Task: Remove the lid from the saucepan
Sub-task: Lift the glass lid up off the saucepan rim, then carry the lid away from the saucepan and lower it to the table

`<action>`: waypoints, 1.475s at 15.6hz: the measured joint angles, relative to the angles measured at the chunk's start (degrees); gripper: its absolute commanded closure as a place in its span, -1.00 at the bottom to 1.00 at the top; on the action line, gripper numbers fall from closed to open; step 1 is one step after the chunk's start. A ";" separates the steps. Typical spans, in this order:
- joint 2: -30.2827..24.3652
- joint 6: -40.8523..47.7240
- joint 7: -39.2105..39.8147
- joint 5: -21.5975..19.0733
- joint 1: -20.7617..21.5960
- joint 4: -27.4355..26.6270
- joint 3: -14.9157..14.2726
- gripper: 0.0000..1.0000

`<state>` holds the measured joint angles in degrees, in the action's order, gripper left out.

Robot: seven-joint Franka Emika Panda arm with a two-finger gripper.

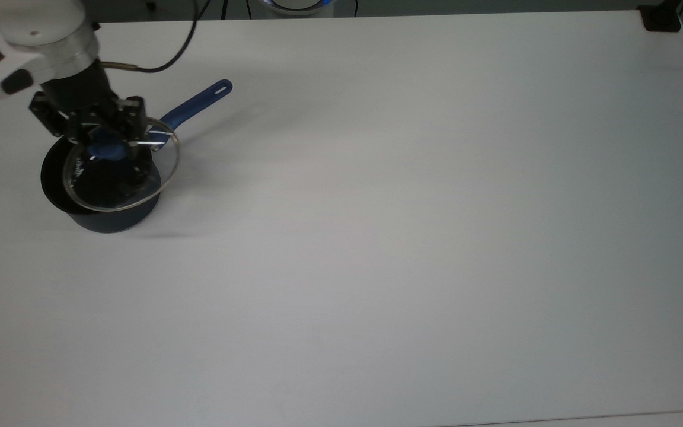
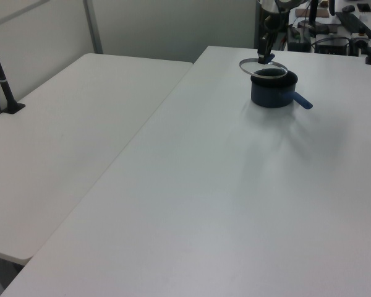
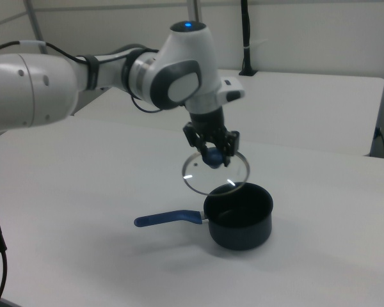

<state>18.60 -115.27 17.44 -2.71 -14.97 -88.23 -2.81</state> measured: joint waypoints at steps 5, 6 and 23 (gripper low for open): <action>-3.34 0.28 -2.12 0.00 4.97 -2.60 0.09 -0.03; -3.74 0.29 -2.92 0.01 5.98 -2.99 0.10 -0.02; -3.39 -2.65 -19.19 4.05 24.12 -13.61 0.29 -0.03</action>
<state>15.21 -117.92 -1.75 1.34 9.15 -101.84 -2.52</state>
